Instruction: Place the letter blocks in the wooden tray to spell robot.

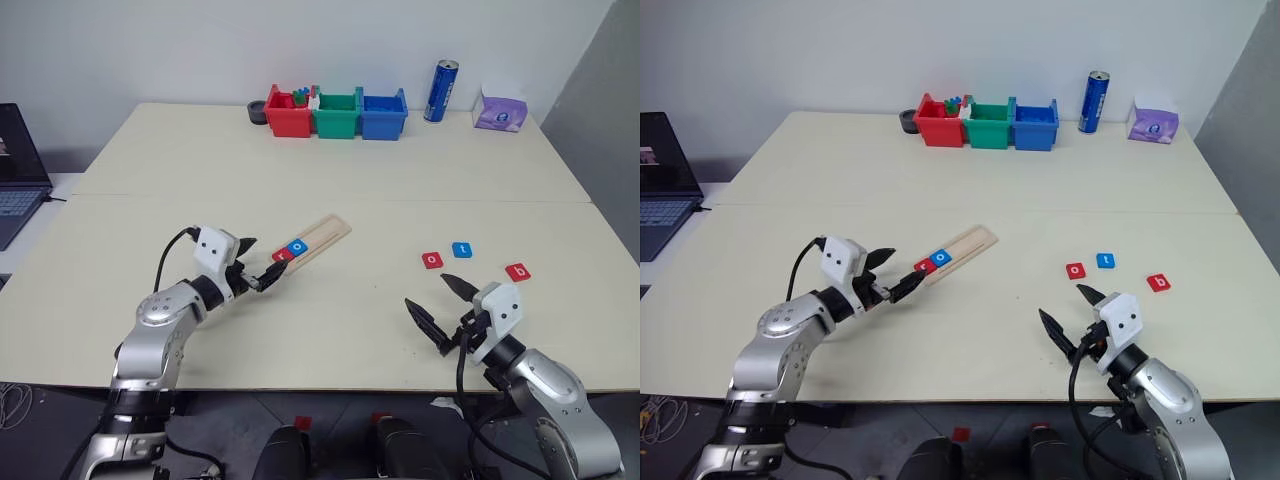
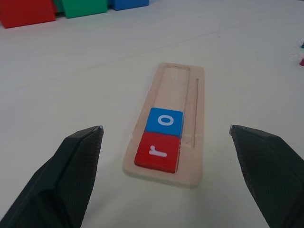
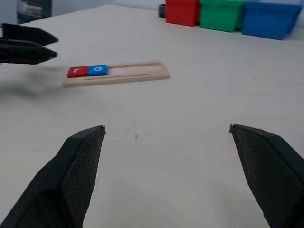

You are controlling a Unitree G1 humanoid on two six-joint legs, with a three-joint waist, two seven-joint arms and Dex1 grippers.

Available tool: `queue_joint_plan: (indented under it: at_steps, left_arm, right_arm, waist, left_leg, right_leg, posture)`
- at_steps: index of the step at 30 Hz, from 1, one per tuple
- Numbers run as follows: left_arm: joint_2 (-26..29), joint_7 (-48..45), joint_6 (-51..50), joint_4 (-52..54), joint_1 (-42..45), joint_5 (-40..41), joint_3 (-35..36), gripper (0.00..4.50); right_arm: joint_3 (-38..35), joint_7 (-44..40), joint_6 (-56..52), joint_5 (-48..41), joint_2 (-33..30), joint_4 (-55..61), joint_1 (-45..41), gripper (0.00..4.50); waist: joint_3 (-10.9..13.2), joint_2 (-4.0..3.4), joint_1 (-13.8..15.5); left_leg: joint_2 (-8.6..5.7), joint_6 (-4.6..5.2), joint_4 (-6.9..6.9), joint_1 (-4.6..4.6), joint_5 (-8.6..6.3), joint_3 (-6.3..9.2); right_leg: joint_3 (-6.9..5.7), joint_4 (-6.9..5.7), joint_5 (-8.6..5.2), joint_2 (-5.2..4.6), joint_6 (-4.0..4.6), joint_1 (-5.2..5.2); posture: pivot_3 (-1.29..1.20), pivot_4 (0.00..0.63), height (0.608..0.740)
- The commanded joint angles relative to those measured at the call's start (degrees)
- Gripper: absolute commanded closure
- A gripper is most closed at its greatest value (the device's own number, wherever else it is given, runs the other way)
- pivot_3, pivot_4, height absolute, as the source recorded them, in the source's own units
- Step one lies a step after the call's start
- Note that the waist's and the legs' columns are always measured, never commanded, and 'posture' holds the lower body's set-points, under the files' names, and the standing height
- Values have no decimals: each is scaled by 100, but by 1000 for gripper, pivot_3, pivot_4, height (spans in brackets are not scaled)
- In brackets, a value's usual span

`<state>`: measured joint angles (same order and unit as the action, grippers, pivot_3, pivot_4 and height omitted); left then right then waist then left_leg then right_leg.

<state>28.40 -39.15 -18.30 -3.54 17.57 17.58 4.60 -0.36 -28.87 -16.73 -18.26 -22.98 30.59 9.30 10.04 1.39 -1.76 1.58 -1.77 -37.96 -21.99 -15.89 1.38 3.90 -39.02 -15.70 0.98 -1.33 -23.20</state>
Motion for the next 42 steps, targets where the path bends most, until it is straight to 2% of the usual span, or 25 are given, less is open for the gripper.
queue_joint_plan:
  at_steps: [1, 14, 29, 39, 42]
  left_arm:
    - [146, -113, -108, -343, 307, -202, -170, 0]
    - [19, -434, 170, -1541, 1187, -695, -628, 0]
    - [-106, -669, 170, -1988, 1445, -985, -952, 0]
    - [-128, -747, -445, -2079, 1492, -1026, -1023, 0]
    - [-100, -767, -580, -2086, 1476, -1064, -1058, 601]
  right_arm:
    - [38, -121, -133, -110, -151, 358, -161, 36]
    - [228, -194, -207, -35, -399, 644, -125, 36]
    - [328, -236, -275, -36, -492, 810, -34, 36]
    - [347, -262, -338, -37, -515, 839, -83, 36]
    - [386, -287, -328, 3, -551, 860, -121, 0]
  waist:
    - [1, 1, 0]
    - [2, 3, 6]
    - [2, 4, 7]
    - [-1, 6, 6]
    - [-4, 6, 5]
  left_leg:
    - [-1, 0, 0, -1, 0, 0]
    - [-2, 0, -2, -4, 0, 1]
    - [-3, 0, -2, -6, 0, 3]
    - [-3, 0, -6, -3, 0, 3]
    - [-4, 0, -7, 0, 0, 2]
  right_leg:
    - [-1, 0, 0, 0, 0, 0]
    - [-7, 0, 1, 0, 0, -1]
    - [-10, -1, 2, 0, -1, -1]
    - [-10, -3, 2, 0, -3, 1]
    - [-8, -5, 3, 0, -4, 3]
  posture:
    - [0, 150, 740]
    - [0, 150, 740]
    - [0, 150, 740]
    - [0, 150, 740]
    - [0, 150, 740]
